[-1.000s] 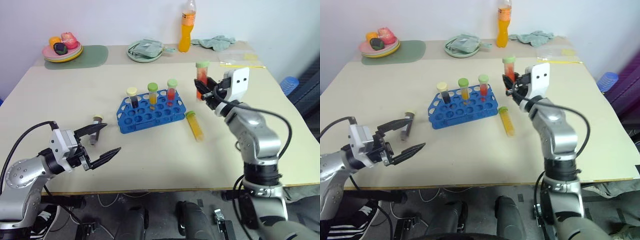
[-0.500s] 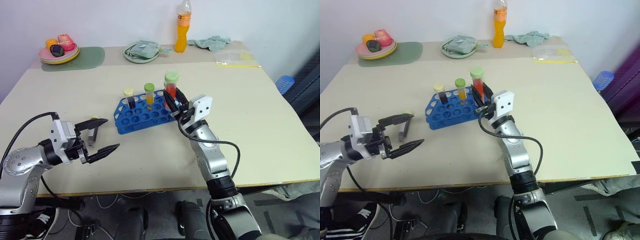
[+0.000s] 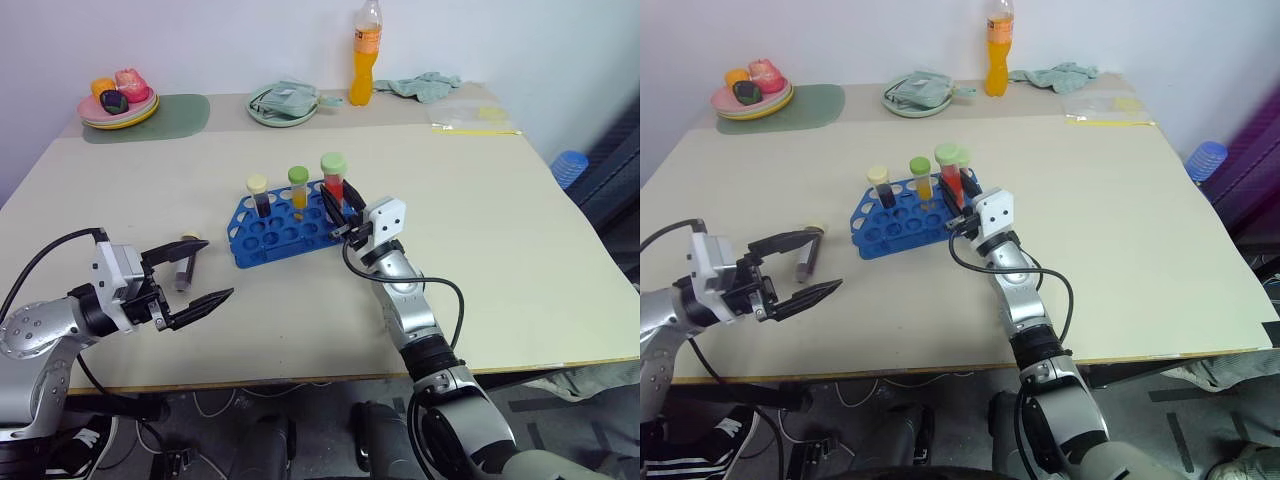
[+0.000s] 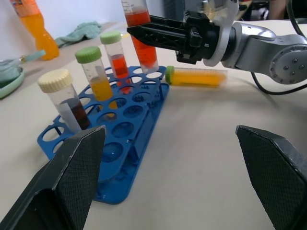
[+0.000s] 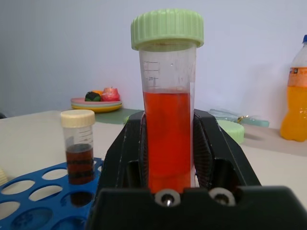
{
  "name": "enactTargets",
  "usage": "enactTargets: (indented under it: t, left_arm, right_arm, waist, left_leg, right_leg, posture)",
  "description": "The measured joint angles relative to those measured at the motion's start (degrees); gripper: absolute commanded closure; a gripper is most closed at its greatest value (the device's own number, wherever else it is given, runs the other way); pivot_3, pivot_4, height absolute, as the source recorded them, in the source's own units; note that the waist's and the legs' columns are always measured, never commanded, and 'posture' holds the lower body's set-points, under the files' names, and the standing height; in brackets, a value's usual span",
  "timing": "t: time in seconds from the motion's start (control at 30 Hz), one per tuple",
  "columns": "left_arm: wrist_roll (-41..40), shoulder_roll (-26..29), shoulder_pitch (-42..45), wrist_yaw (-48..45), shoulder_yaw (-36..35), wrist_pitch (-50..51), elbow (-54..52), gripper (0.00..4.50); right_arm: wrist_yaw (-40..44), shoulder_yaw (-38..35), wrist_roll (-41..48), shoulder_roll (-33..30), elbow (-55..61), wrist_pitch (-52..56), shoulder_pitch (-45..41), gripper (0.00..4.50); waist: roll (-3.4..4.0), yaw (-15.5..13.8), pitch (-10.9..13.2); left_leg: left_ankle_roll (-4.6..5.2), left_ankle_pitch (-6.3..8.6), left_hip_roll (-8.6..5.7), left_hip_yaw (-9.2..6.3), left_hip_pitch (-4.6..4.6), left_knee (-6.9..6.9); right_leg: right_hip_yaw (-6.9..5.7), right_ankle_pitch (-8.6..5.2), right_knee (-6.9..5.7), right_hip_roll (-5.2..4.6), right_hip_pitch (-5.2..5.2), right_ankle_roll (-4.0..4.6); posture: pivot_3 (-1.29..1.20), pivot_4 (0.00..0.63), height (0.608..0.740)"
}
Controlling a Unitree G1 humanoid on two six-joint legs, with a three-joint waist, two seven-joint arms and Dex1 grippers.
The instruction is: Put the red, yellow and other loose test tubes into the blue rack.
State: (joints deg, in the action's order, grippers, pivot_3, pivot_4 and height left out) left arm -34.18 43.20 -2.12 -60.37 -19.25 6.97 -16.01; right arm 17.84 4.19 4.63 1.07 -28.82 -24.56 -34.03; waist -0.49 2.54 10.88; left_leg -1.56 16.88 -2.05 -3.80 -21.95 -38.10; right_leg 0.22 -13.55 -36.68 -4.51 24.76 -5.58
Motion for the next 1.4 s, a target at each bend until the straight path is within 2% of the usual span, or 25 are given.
enactTargets:
  t: [0.3, 0.93, 1.17, 1.2, 1.23, 1.37, 1.4]
  left_arm:
    - [0.41, -0.33, 1.26, 1.11, -0.04, -0.46, 0.03, 0.00]
    - [1.18, -0.92, 1.42, 2.02, 0.21, -1.61, -0.06, 0.00]
    - [1.15, -0.92, 0.50, 2.54, 0.16, -1.55, -1.11, 0.00]
    - [1.15, -0.92, 0.50, 2.68, 0.16, -1.54, -1.11, 0.00]
    - [1.15, -0.92, 0.50, 2.88, 0.16, -1.54, -1.11, 0.00]
    - [1.14, -0.92, 0.51, 3.11, 0.14, -1.54, -1.12, 0.00]
    - [1.14, -0.91, 0.51, 3.13, 0.14, -1.54, -1.12, 0.00]
  right_arm:
    - [-1.09, -2.27, -0.46, -1.52, -5.43, -2.08, -1.40, 3.72]
    - [-0.68, -2.37, -2.10, -1.14, -14.37, -6.35, -4.99, 3.72]
    - [0.85, -3.97, 0.31, -0.35, -15.63, -6.20, -5.78, 3.72]
    - [1.35, -4.42, 1.20, -0.04, -15.64, -6.02, -5.78, 2.63]
    - [1.76, -4.84, 1.89, 0.11, -15.63, -5.74, -5.78, 2.25]
    - [2.47, -5.39, 3.00, 0.05, -15.63, -5.65, -5.77, 0.15]
    - [2.47, -5.44, 2.99, -0.07, -15.55, -5.66, -5.76, 0.06]
  waist:
    - [0.00, 0.02, 0.00]
    - [-0.01, 0.15, 0.00]
    - [-0.01, 0.12, 0.00]
    - [-0.01, 0.12, 0.00]
    - [-0.01, 0.12, 0.00]
    - [-0.01, 0.12, 0.00]
    - [-0.01, 0.12, 0.00]
  left_leg:
    - [0.00, 0.00, 0.00, 0.06, 0.04, 0.00]
    - [0.01, 0.01, 0.01, 0.44, 0.49, 0.08]
    - [0.01, 0.01, 0.02, 0.43, 0.50, 0.08]
    - [0.01, 0.01, 0.02, 0.44, 0.50, 0.08]
    - [0.01, 0.01, 0.03, 0.44, 0.50, 0.08]
    - [0.01, 0.01, 0.03, 0.44, 0.50, 0.08]
    - [0.01, 0.01, 0.03, 0.44, 0.50, 0.08]
  right_leg:
    - [0.07, 0.00, -0.06, 0.00, 0.01, 0.00]
    - [0.53, -0.01, -0.30, 0.07, -0.08, 0.01]
    - [0.54, -0.01, -0.31, 0.08, -0.09, 0.01]
    - [0.55, -0.01, -0.31, 0.08, -0.09, 0.01]
    - [0.55, -0.01, -0.31, 0.08, -0.09, 0.01]
    - [0.55, -0.01, -0.31, 0.07, -0.09, 0.01]
    - [0.54, -0.01, -0.31, 0.08, -0.09, 0.01]
  posture:
    - [0.00, 0.150, 0.740]
    - [0.00, 0.150, 0.740]
    - [0.00, 0.150, 0.740]
    - [0.00, 0.150, 0.740]
    - [0.00, 0.150, 0.740]
    - [0.00, 0.150, 0.740]
    - [0.00, 0.150, 0.740]
